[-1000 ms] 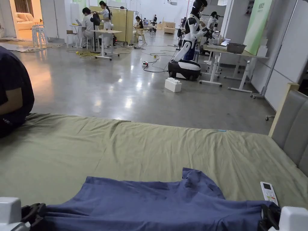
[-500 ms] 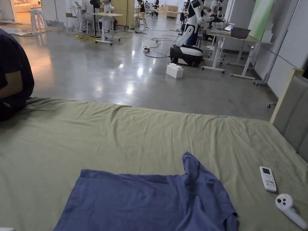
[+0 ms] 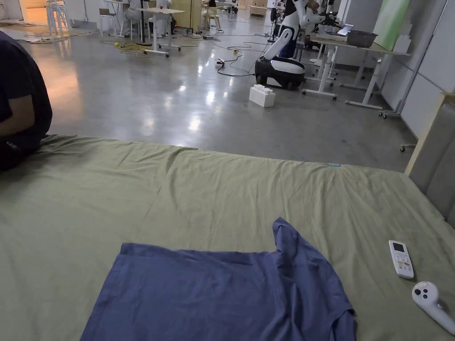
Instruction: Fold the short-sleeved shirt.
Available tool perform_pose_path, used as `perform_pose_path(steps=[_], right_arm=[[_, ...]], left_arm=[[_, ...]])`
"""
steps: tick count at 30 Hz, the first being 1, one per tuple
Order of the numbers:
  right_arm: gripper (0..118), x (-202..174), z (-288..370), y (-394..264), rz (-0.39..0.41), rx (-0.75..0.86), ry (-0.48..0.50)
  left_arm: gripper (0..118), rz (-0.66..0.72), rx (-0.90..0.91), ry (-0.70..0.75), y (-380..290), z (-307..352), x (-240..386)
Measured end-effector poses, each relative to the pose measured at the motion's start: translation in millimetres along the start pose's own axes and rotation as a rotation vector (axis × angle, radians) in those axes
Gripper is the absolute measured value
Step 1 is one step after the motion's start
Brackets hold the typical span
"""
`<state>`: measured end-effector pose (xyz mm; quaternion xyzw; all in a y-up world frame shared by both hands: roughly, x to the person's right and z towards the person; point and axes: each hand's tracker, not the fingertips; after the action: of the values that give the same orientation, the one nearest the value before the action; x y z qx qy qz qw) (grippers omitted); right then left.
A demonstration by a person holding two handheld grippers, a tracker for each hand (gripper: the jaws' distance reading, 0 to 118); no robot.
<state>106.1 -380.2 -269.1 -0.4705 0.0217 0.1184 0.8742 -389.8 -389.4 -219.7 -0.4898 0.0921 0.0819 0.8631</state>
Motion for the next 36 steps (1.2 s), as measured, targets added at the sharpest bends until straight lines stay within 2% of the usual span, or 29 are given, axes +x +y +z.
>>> perform_pose_path(steps=[1,2,4,5,6,7,12,15,17,19,20,22,23,24,25,27,29,36], right_arm=[[10,-1,0,0,-0.004,-0.001,0.001],[20,-2,1,1,-0.006,0.004,-0.004],[65,-3,8,9,-0.007,0.02,-0.02],[78,-4,11,13,-0.014,0.044,-0.026],[78,-4,15,20,-0.023,0.08,-0.029],[79,-4,21,27,-0.032,0.123,-0.026],[79,-12,48,71,-0.072,0.39,0.002],[90,-20,57,97,-0.096,0.53,0.008],[90,-27,63,111,-0.119,0.621,0.015],[85,-34,68,123,-0.138,0.706,0.003],[77,-37,70,130,-0.141,0.731,0.002],[49,-42,73,139,-0.142,0.79,-0.013],[37,-45,72,144,-0.142,0.808,-0.017],[22,-47,72,148,-0.142,0.824,-0.022],[15,-47,72,151,-0.132,0.855,-0.019],[3,-49,69,157,-0.125,0.858,-0.012],[1,-49,65,160,-0.129,0.872,0.0],[1,-55,40,176,-0.108,0.847,0.016]], left_arm=[[7,0.002,0.004,0.001,0,0,0],[8,0.002,0.01,0.0,1,2,1],[29,-0.013,0.024,0.014,8,8,6],[42,-0.036,0.041,0.038,11,11,9],[57,-0.055,0.064,0.052,15,14,12],[64,-0.064,0.092,0.056,20,17,15],[66,-0.047,0.305,0.036,62,47,35],[65,-0.039,0.459,0.024,84,62,50],[65,-0.043,0.551,0.047,97,69,60],[65,-0.051,0.649,0.064,103,78,70],[65,-0.055,0.695,0.058,107,80,74],[59,-0.059,0.752,0.048,111,86,82],[50,-0.062,0.77,0.039,113,88,85],[27,-0.065,0.776,0.042,115,89,87],[9,-0.072,0.784,0.043,116,89,90],[6,-0.081,0.8,0.074,117,88,95],[1,-0.082,0.8,0.045,118,86,95],[1,-0.069,0.656,-0.007,158,42,79]])
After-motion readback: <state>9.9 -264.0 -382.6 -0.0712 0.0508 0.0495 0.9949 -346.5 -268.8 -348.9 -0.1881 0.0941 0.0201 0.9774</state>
